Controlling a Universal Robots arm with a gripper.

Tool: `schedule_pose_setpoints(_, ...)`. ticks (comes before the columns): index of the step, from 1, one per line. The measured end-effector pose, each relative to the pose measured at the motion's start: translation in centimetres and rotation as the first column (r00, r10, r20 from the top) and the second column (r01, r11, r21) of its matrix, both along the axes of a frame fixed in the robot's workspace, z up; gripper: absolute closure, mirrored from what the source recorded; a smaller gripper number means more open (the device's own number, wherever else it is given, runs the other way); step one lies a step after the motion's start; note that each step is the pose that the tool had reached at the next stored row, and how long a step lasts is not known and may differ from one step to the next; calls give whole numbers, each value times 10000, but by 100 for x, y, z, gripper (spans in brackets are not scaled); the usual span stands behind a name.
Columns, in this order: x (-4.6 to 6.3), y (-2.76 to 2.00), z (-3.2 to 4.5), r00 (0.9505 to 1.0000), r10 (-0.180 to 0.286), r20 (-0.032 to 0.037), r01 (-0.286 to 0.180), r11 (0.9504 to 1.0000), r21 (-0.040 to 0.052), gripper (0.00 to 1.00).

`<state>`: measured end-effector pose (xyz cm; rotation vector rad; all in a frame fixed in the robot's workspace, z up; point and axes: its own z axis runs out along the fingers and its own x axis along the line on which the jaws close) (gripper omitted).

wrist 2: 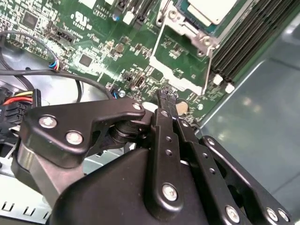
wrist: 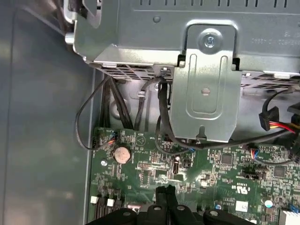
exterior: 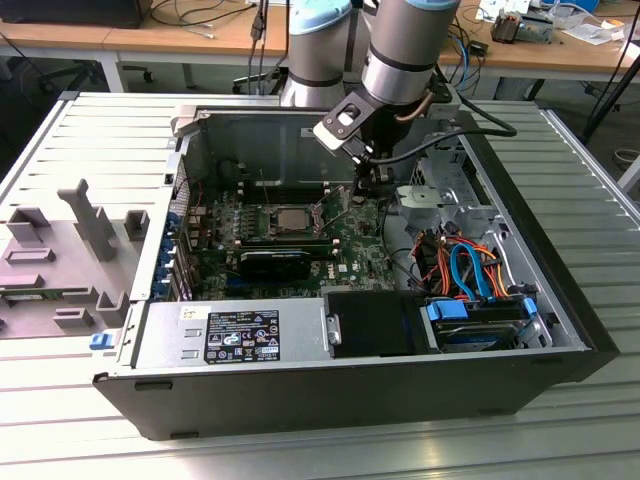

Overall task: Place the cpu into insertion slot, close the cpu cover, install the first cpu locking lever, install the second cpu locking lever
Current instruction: 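Close the cpu cover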

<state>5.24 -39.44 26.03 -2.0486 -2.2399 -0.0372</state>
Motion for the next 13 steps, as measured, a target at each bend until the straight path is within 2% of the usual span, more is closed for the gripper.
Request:
schedule_pose_setpoints(3, 23, -1, -85, 10000, 0, -2, 0, 10000, -2, 89)
schedule_pose_setpoints(5, -3, 0, -109, 10000, 1, 0, -1, 10000, -2, 89)
schedule_pose_setpoints(13, -459, -1, -119, 10000, 1, 86, -1, 10000, 42, 89)
